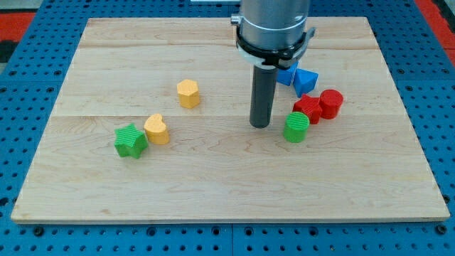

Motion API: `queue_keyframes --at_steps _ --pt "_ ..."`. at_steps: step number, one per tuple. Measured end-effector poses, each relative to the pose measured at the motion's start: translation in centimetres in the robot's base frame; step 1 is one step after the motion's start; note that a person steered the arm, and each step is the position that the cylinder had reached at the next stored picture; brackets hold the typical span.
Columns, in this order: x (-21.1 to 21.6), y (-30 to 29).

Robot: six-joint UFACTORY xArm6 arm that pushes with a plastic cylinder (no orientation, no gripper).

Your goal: Slide the green star slightly left

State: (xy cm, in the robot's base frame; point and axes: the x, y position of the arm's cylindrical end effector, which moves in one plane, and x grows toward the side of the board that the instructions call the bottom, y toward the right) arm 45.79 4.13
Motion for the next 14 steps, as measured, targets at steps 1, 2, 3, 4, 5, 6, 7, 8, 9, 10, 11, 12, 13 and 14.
queue_keyframes --at_steps 1,2,3,4,5,6,7,8,9,10,11,12,13,14 --pt "0.7 -1.0" --pt "0.9 -1.7" --pt "1.8 -4.0" --pt "2.8 -4.9" --pt "3.9 -5.2" --pt "5.4 -5.3" --pt "6.2 -5.4" --pt "6.3 -6.8" --pt "5.5 -11.3" --pt "3.5 -16.4" --pt "1.3 -20.5" --pt "0.1 -22.6" --pt "-0.9 -24.6" --pt "-0.7 -27.8"
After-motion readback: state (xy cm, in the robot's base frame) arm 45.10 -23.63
